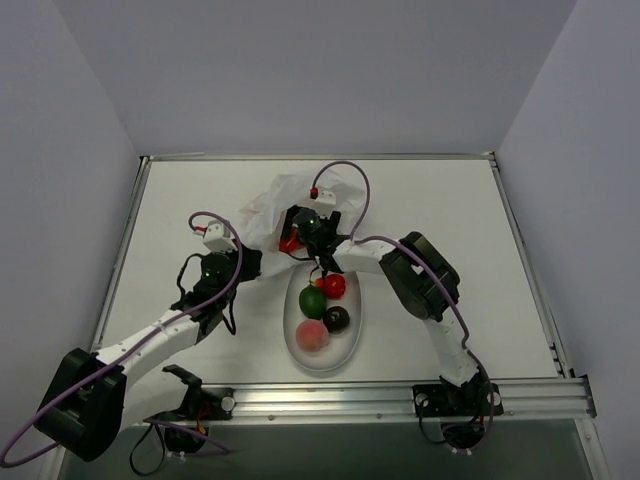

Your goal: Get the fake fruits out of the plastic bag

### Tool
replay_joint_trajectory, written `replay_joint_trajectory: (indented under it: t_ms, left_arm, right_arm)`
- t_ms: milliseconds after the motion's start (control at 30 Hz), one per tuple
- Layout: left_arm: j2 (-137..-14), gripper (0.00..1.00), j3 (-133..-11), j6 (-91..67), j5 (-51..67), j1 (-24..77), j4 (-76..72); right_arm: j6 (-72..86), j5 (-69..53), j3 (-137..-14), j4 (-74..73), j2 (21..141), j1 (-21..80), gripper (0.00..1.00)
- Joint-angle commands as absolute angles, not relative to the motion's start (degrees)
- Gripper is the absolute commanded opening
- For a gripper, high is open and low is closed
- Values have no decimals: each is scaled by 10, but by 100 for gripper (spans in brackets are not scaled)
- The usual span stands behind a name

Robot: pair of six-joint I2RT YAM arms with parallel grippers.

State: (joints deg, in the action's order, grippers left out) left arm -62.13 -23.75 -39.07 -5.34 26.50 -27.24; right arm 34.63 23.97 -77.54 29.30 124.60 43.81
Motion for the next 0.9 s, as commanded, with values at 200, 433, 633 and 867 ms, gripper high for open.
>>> replay_joint_trajectory:
  t_ms: [200, 433, 633, 867]
  left_arm:
    - [-601, 2, -270, -386, -54, 261, -284]
    - [-599, 2, -271, -388, -52, 261, -283]
    - [-603, 2, -271, -388, -53, 261, -285]
    - [-610, 2, -272, -387, -52, 261, -287]
  right_arm:
    - [365, 236, -810, 248, 1253, 469, 85]
    - [337, 269, -813, 261, 1245, 465, 46]
    - [274, 252, -772, 329, 1182, 464, 30]
    - [237, 221, -716, 379, 1106, 465, 27]
